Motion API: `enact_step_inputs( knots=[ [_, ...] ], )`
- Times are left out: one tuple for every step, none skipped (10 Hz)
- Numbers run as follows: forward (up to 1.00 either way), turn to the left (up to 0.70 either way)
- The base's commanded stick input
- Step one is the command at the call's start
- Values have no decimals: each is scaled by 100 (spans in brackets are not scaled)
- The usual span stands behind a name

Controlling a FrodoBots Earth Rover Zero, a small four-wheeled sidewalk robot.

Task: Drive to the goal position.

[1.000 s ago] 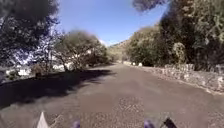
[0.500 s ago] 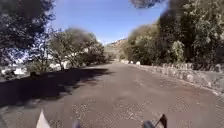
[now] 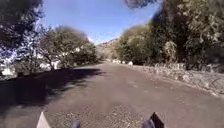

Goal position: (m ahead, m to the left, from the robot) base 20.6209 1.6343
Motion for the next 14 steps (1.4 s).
enact_step_inputs(
  knots=[
    [50, -50],
    [50, -50],
    [50, -50],
    [50, -50],
    [50, 0],
    [50, 0],
    [50, 0],
    [50, 0],
    [50, 0],
    [50, 0],
    [50, 0],
    [50, 0],
    [50, 0],
    [50, 0]
  ],
)
